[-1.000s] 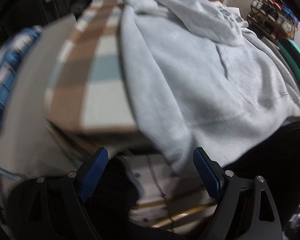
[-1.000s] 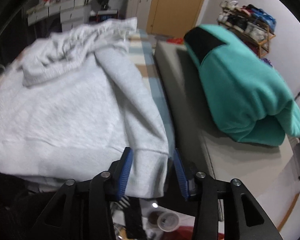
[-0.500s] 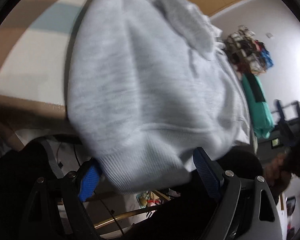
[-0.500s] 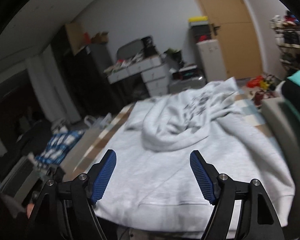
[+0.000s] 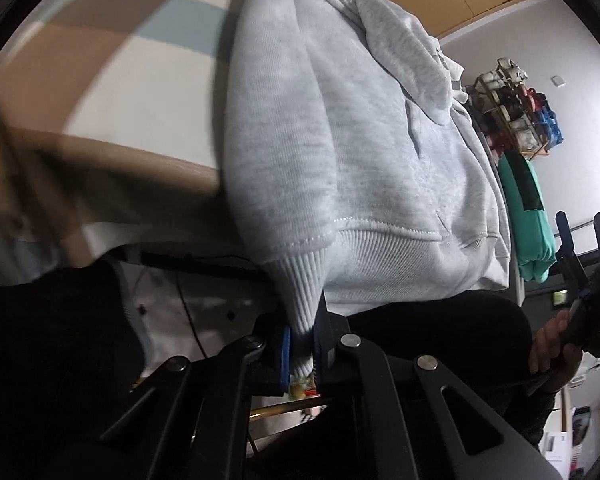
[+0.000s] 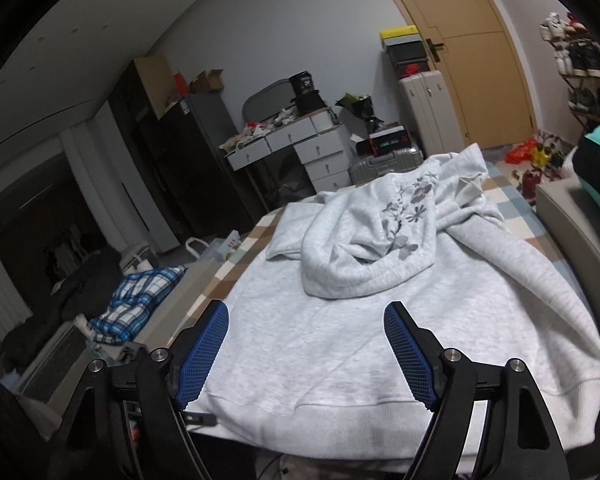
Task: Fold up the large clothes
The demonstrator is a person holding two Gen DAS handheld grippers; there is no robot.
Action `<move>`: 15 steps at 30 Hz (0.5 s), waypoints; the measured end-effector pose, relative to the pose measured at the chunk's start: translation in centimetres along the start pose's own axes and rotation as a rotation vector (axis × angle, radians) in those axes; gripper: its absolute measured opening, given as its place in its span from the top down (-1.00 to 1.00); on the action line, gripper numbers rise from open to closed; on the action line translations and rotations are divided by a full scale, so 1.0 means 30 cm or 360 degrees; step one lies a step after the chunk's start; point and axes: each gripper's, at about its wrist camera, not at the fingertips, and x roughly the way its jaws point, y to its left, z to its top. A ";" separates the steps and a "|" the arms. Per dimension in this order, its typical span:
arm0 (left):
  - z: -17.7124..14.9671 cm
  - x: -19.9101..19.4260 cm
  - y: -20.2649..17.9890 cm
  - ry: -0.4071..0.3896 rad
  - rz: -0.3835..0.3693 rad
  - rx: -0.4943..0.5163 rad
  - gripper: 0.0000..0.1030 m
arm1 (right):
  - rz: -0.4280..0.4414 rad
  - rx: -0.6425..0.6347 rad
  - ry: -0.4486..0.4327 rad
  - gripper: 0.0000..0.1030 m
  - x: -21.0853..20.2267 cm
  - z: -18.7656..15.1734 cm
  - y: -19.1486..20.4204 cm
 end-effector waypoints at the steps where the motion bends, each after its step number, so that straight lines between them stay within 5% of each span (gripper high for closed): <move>1: 0.006 -0.001 -0.014 -0.0004 0.0020 0.0010 0.93 | 0.0001 0.0003 -0.0004 -0.56 -0.005 -0.001 0.000; 12: -0.045 -0.073 -0.116 -0.0260 0.0685 0.0415 0.93 | 0.0006 0.0125 -0.0010 -0.61 -0.009 0.001 -0.049; 15: -0.052 -0.084 -0.115 -0.0284 0.0740 0.0422 0.85 | 0.0013 0.0150 -0.0010 -0.61 -0.011 0.001 -0.066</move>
